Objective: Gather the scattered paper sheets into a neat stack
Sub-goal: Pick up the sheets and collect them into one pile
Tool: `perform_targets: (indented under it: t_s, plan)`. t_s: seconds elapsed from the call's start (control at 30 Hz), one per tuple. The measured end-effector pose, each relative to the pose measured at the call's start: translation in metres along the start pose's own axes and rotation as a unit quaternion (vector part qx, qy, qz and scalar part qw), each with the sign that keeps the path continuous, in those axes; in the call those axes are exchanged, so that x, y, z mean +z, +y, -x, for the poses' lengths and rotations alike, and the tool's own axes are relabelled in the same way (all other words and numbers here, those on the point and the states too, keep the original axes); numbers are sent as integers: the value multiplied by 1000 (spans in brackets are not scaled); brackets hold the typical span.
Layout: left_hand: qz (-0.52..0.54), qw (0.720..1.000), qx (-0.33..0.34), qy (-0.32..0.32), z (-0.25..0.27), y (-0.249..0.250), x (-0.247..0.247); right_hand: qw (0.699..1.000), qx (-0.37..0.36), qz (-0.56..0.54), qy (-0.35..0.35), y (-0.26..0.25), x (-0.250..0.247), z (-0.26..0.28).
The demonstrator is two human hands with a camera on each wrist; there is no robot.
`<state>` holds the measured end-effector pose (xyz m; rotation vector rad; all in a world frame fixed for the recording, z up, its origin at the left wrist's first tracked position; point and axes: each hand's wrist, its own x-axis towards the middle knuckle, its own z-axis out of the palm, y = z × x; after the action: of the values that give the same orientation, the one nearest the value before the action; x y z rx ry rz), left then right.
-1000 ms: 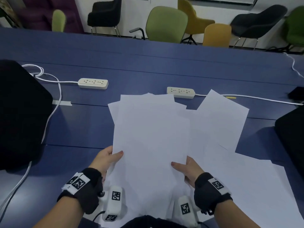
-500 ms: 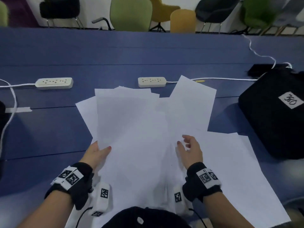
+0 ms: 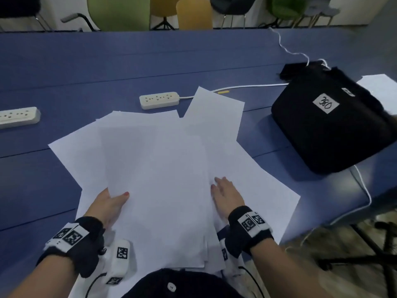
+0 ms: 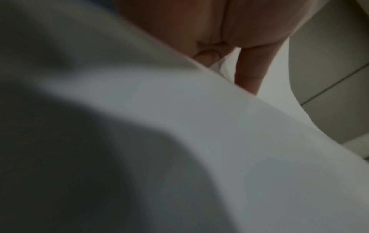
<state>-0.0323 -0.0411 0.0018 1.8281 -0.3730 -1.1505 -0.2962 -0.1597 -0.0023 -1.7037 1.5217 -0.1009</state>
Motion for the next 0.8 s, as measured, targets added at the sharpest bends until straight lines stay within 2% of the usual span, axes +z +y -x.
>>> perform_targets:
  t_s: [0.03,0.07,0.1,0.13,0.2,0.23,0.27,0.33,0.4,0.5,0.6,0.63,0.8]
  plan:
    - [1,1000,-8,8,-4,-4,-6,997,-16,-68,41,4,-6,1]
    - [8,1000,-17,6,-6,-6,-10,991,-18,-84,104,12,-14,-1]
    - [17,1000,-21,2,-6,-7,-13,986,10,-34,161,21,-23,-5]
    - [21,1000,-23,0,-8,-10,-16,980,63,34,187,32,-31,-9]
    - [22,999,-29,-1,-3,-9,-17,963,194,120,147,49,-44,-15]
    - [30,999,-27,-1,1,-6,-16,960,226,120,118,53,-47,-16]
    - [34,999,-26,2,2,-6,-16,962,229,115,94,52,-46,-16]
    - [39,999,-19,1,7,-3,-9,970,188,149,44,43,-34,-13]
    - [40,999,-2,-3,11,-1,-3,971,114,210,5,28,-15,-8]
    - [37,999,2,-9,12,0,-3,972,15,231,29,6,-4,-7]
    - [56,998,-8,-8,15,-1,-7,989,5,120,84,2,-26,-27]
    - [67,998,-9,-2,14,-4,-9,989,6,116,90,4,-34,-36]
    - [96,995,-17,25,20,-11,-19,977,-32,201,56,-4,-53,-77]
